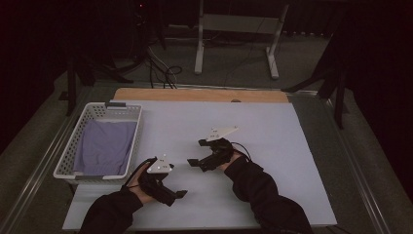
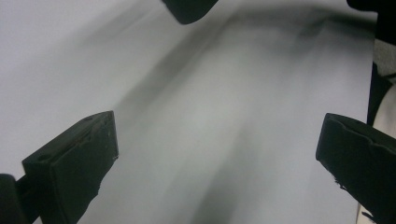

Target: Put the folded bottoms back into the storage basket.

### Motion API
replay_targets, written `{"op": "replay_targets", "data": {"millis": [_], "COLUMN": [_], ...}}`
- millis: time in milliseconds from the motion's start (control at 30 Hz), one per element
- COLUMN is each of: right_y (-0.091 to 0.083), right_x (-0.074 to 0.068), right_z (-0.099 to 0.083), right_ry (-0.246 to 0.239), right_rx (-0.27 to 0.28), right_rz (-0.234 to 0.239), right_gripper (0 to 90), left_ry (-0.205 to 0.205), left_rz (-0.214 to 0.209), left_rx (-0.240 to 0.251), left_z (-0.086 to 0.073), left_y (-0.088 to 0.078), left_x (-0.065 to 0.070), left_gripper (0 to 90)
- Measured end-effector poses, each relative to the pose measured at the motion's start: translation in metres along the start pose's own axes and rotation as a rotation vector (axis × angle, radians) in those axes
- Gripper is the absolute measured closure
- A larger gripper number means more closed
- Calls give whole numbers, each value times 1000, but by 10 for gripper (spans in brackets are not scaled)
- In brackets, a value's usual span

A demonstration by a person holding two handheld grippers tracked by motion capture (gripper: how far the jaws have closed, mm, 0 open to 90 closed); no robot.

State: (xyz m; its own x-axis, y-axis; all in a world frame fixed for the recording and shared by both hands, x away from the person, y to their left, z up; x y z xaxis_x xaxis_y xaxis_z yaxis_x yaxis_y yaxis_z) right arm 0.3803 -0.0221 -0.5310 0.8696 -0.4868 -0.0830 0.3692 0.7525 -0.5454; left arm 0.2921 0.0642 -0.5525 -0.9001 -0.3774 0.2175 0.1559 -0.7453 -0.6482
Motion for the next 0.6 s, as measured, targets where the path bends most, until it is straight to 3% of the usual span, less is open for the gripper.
{"op": "replay_targets", "data": {"millis": [600], "right_y": [-14], "right_x": [-23], "right_z": [-44], "right_ry": [-18], "right_rx": [-33], "right_rz": [40], "right_gripper": [111], "left_ry": [7], "left_rz": [-18], "left_rx": [-1], "left_z": [-32], "left_y": [-12], "left_x": [2], "left_gripper": [1]}}
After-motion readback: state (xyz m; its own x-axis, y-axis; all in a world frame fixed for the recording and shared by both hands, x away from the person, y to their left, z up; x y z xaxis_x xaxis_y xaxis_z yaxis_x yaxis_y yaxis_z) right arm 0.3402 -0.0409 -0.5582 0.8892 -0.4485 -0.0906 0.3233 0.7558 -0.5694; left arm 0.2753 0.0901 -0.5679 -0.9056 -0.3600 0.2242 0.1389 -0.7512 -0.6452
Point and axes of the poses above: each handheld gripper's, and its own axes: y roughly forward along the jaws, z roughly out of its top, x roughly to its right, the point moved 10 cm from there along y, roughly forward along the jaws, and after that the axes turned 8 degrees about -z, right-handed, at the moved point
